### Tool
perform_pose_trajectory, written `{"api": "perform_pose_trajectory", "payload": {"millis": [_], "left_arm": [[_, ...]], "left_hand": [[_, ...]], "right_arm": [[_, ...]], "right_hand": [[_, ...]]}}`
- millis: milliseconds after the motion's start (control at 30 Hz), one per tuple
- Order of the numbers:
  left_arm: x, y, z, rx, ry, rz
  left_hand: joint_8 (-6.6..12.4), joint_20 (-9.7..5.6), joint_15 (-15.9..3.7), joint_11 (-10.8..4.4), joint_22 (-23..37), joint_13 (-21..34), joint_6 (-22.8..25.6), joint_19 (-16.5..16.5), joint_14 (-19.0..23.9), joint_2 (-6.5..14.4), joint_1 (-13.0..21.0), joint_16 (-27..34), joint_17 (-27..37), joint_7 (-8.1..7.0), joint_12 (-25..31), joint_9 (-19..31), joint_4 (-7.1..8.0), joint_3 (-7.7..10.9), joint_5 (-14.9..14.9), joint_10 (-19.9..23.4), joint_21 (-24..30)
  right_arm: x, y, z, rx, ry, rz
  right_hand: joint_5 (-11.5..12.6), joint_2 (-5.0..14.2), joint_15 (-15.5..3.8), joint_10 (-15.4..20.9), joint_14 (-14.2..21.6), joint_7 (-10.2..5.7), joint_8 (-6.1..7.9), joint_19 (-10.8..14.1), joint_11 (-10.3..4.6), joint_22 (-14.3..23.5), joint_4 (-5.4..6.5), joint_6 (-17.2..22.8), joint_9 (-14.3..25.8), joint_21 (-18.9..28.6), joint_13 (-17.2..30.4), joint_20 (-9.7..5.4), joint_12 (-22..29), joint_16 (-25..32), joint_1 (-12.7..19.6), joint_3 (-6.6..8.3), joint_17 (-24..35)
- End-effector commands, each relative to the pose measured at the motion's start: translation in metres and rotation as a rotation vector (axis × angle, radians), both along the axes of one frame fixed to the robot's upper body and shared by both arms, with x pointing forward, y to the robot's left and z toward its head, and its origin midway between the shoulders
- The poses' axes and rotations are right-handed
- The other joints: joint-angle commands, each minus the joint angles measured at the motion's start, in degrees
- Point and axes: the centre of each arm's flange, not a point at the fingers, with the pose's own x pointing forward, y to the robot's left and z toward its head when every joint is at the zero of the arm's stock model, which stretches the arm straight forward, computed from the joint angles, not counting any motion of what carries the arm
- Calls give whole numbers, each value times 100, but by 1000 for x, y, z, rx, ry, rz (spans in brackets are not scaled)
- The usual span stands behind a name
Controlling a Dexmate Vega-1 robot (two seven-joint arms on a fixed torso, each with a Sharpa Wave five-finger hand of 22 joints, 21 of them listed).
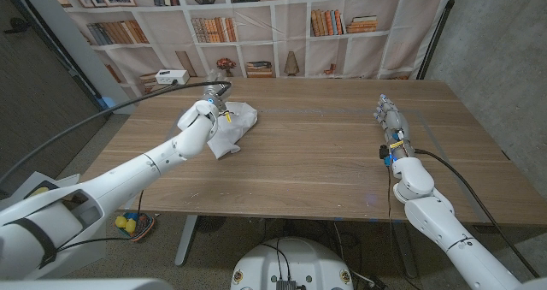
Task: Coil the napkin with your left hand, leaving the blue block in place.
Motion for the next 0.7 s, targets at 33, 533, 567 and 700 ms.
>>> {"api": "perform_pose_trajectory", "payload": {"millis": [33,533,567,700], "left_arm": [[-45,17,27,-390,-178,-272],[-91,53,25,-963,-129,-743],[-93,55,24,-983,-113,-768],[-102,55,17,-981,-128,-808]], "left_hand": [[32,17,-193,45,16,2,78,-14,96,261,-120,49,30,8,61,14,150,25,-66,122,-23],[-93,506,308,608,42,-85,-489,-782,-215,299,-988,-75,-11,-53,-113,-11,454,-266,-794,-360,-474],[-89,524,331,612,43,-87,-500,-810,-236,294,-1010,-78,-11,-65,-121,-11,460,-275,-802,-392,-489],[-64,609,448,663,51,-104,-569,-980,-382,295,-1188,-82,-10,-117,-127,-17,517,-335,-833,-532,-590]], "right_arm": [[-3,2,4,8,-23,16],[-10,13,8,11,-52,69],[-11,14,9,9,-56,74],[-14,19,12,-7,-68,85]], "right_hand": [[-26,-13,33,37,28,17,-15,28,29,19,19,52,15,19,31,45,11,-5,-13,-22,2],[-44,-78,4,91,71,35,-14,65,86,19,25,69,14,31,30,45,27,1,-67,-70,-4],[-51,-98,-19,97,77,37,-13,81,97,19,29,72,13,36,29,25,29,0,-85,-85,-6],[-71,-208,-155,116,78,39,-18,139,121,19,53,72,13,52,28,-103,30,-20,-191,-172,-21]]}}
